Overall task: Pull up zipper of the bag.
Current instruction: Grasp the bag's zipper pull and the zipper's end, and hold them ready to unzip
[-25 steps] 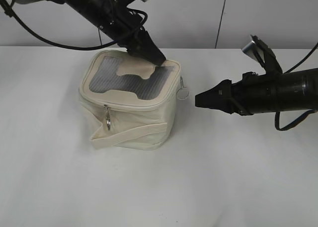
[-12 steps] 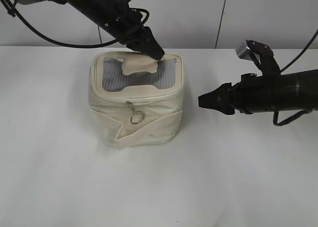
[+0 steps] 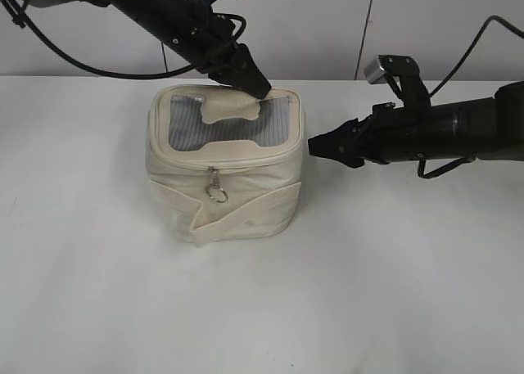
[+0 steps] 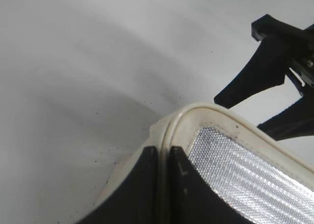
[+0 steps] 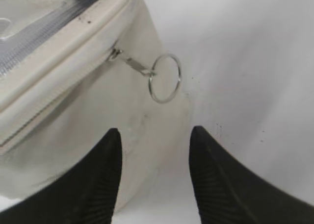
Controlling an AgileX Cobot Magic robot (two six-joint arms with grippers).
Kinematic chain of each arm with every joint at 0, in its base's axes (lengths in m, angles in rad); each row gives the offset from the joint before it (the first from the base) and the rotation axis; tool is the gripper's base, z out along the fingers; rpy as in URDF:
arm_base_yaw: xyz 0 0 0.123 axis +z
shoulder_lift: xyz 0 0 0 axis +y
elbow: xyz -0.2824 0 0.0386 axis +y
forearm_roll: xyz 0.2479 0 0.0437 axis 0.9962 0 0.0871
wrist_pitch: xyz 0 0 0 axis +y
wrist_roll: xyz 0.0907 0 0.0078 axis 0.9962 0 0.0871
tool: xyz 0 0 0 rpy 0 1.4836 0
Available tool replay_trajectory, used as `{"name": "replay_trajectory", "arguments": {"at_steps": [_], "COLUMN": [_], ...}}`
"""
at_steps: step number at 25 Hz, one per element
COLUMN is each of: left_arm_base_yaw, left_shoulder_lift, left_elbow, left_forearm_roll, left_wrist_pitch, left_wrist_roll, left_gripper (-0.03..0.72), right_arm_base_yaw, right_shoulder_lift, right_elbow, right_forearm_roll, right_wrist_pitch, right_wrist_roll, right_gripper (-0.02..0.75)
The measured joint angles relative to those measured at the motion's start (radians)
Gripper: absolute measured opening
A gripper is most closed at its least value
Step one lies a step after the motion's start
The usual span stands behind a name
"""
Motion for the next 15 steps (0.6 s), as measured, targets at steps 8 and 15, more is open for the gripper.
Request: {"name": "replay_trajectory", "arguments": {"at_steps": [8,15], "left_arm_base_yaw": [0.0,0.0], "left_shoulder_lift": [0.0,0.0], "left_elbow": [0.0,0.0], "left_forearm_roll": [0.0,0.0], "left_wrist_pitch": [0.0,0.0], "left_wrist_roll": [0.0,0.001], "left_gripper": [0.043,0.043], "right_arm_base_yaw": [0.0,0.033], "right_shoulder_lift": [0.005,0.006], "right_elbow": [-0.016,-0.03], "right_forearm_roll": [0.001,0.001], "right_wrist_pitch": [0.03,0.017], "right_wrist_roll": [-0.001,-0.001], "right_gripper": [0.365,0.365]}}
